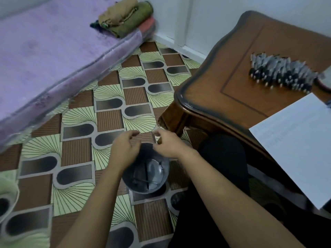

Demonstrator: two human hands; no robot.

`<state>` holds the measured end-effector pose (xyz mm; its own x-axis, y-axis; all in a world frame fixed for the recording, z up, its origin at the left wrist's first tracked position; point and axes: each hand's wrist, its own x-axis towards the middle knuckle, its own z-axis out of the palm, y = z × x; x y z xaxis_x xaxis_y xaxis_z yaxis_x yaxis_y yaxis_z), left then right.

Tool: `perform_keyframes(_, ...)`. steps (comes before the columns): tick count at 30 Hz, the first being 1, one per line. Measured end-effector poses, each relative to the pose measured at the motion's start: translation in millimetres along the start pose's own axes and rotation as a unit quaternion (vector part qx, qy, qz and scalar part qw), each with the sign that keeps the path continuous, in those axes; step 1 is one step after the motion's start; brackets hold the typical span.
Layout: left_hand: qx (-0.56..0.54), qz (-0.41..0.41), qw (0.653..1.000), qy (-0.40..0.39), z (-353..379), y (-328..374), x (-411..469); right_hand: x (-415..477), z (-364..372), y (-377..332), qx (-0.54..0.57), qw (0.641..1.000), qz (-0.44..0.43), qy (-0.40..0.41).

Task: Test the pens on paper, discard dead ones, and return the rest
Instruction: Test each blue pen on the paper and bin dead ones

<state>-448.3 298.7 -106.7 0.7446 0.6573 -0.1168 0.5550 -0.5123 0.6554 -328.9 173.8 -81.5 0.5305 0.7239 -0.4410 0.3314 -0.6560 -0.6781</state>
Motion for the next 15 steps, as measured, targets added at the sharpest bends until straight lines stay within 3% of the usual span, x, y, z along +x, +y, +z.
perform_keyframes(9, 0.024, 0.237, 0.971, 0.008, -24.9, 156.0, 24.3, -90.6, -141.7, 28.3, 0.165, 0.963, -0.060, 0.205)
perform_keyframes(15, 0.020, 0.359, 0.932, -0.050, 22.4, 257.4, 22.0, -163.3, -205.2, 96.4, 0.183, 0.929, -0.015, 0.322)
